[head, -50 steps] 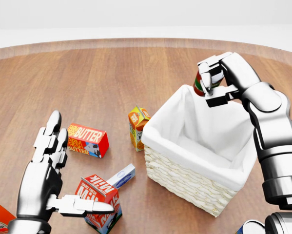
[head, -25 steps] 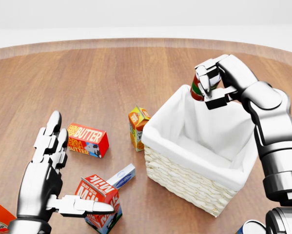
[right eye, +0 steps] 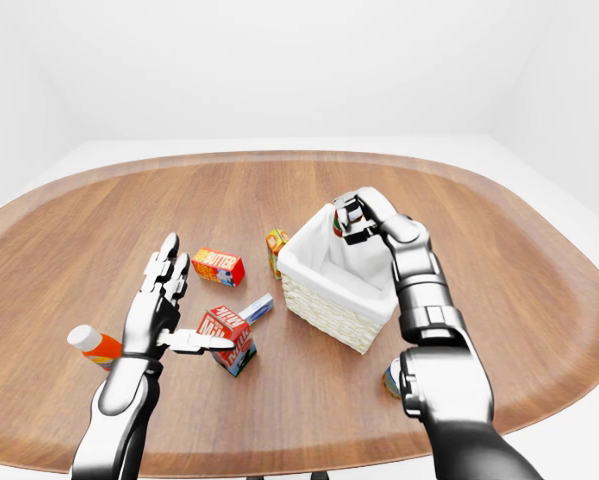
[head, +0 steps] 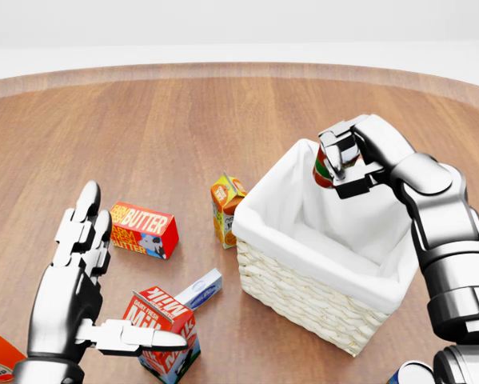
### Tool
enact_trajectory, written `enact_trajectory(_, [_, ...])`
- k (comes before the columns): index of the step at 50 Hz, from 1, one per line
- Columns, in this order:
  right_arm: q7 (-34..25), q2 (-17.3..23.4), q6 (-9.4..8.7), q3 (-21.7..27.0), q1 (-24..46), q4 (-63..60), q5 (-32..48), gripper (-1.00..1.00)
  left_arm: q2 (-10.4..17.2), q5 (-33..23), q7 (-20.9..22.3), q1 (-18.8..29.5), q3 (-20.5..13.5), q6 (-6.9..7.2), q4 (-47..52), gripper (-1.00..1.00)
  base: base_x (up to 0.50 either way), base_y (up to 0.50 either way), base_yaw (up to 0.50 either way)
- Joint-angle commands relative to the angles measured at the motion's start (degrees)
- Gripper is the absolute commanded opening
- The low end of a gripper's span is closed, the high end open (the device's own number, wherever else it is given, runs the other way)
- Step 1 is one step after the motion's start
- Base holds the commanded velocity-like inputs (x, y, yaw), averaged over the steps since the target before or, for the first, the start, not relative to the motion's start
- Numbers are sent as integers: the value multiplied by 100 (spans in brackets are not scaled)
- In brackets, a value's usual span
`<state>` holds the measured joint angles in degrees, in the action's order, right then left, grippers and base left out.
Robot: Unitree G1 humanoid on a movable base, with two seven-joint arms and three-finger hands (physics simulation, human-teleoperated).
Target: Pick up the tomato sauce, and put it in the basket.
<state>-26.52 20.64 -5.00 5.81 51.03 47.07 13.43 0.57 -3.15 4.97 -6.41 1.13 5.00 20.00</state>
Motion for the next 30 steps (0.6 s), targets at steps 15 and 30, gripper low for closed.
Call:
enact_trajectory(15, [278,-129,0,-23,-227,533,306,-100,0,-15,3,-12,11,0,-24,100,0,0,0])
enact_trajectory(30, [354,-142,0,-39,-193,668,313,-100,-1,-20,3,-26,19,0,-56,100,0,0,0])
